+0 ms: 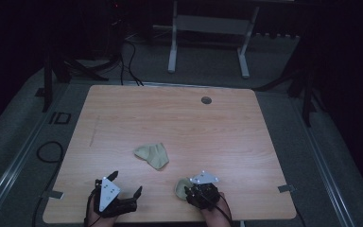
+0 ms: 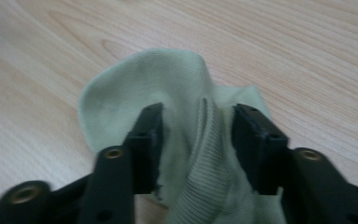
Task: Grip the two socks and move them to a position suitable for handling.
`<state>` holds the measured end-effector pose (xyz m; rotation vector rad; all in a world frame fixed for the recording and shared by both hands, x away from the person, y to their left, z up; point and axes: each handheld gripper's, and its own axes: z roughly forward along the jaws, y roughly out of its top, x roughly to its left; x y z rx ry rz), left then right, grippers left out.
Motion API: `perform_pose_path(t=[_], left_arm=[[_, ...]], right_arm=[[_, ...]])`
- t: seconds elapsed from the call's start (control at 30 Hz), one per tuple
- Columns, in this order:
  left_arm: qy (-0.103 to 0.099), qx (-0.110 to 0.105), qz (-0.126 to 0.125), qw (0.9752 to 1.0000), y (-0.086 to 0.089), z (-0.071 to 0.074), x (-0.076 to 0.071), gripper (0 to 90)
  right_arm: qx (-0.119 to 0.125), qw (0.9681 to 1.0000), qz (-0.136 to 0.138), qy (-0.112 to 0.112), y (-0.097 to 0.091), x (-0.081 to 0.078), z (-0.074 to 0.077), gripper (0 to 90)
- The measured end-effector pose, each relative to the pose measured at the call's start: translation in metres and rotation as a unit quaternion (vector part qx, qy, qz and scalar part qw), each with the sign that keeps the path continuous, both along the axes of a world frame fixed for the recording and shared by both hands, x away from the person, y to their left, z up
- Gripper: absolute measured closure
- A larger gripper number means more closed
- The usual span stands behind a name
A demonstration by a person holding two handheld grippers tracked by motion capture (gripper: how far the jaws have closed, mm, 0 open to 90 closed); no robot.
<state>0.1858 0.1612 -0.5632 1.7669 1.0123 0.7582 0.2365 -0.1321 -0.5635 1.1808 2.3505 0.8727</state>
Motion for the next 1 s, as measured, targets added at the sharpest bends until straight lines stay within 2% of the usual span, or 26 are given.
perform_pose_path(t=[0.1,0.23,0.3,0.37,0.4,0.47,0.5,0.53,0.57,0.6,0.63,0.7,0.77,0.8,0.83,0.87,0.9,0.93,1.0], left_arm=[[0.01,-0.006,-0.036,0.9993,-0.011,0.0,0.0,4.0],[0.026,0.018,-0.057,0.9979,-0.031,0.0,0.004,4.7],[0.031,0.019,-0.078,0.9963,-0.04,0.0,0.005,6.3],[0.035,0.022,-0.106,0.9935,-0.049,0.002,0.005,8.8],[0.032,0.025,-0.115,0.9926,-0.054,0.003,0.005,13.1],[0.035,0.023,-0.147,0.9882,-0.062,0.005,0.006,15.7],[0.033,0.023,-0.159,0.9864,-0.065,0.007,0.006,28.1],[0.029,0.023,-0.17,0.9847,-0.069,0.008,0.006,28.1],[0.029,0.023,-0.17,0.9847,-0.069,0.008,0.006,37.0],[0.022,0.022,-0.188,0.9818,-0.076,0.01,0.006,37.0],[0.016,0.022,-0.194,0.9806,-0.081,0.012,0.007,53.1],[0.001,0.034,-0.194,0.9803,-0.089,0.013,0.009,55.3],[0.0,0.04,-0.198,0.9794,-0.093,0.012,0.012,61.3],[0.012,0.047,-0.208,0.977,-0.102,0.009,0.018,61.3],[0.025,0.056,-0.211,0.9756,-0.105,0.007,0.021,70.2],[0.044,0.079,-0.215,0.9725,-0.109,0.001,0.026,75.6],[0.054,0.091,-0.215,0.9708,-0.11,-0.002,0.029,78.7],[0.054,0.091,-0.215,0.9708,-0.11,-0.002,0.029,80.1],[0.071,0.107,-0.214,0.9683,-0.11,-0.008,0.032,80.7]], right_arm=[[0.007,0.9999,-0.009,-0.005,0.004,-0.001,-0.002,42.4],[0.009,0.9999,-0.013,-0.006,0.008,0.002,-0.004,35.8],[0.012,0.9998,-0.013,0.0,0.01,0.004,-0.003,32.2],[0.016,0.9998,-0.008,0.009,0.01,0.005,-0.002,28.9],[0.018,0.9997,-0.006,0.012,0.01,0.004,0.0,28.9],[0.029,0.9995,-0.002,0.01,0.006,0.001,0.005,29.3],[0.035,0.9994,-0.001,-0.004,0.001,-0.005,0.011,35.4],[0.035,0.9994,-0.001,-0.004,0.001,-0.005,0.011,35.4],[0.035,0.9994,-0.001,-0.004,0.001,-0.005,0.011,35.4],[0.035,0.9993,0.002,-0.01,-0.002,-0.008,0.014,41.4],[0.026,0.9994,0.011,-0.022,-0.006,-0.016,0.019,49.6],[0.024,0.9993,0.013,-0.024,-0.007,-0.018,0.019,51.0],[0.023,0.9993,0.014,-0.024,-0.008,-0.02,0.019,51.3],[0.022,0.9994,0.017,-0.022,-0.008,-0.02,0.018,53.0],[0.022,0.9995,0.021,-0.012,-0.007,-0.02,0.014,54.4],[0.02,0.9995,0.024,-0.007,-0.006,-0.02,0.011,56.8],[0.018,0.9994,0.027,-0.006,-0.005,-0.02,0.009,56.8],[0.018,0.9994,0.027,-0.006,-0.005,-0.02,0.009,56.8],[0.016,0.9994,0.03,-0.001,-0.003,-0.019,0.007,57.6]])
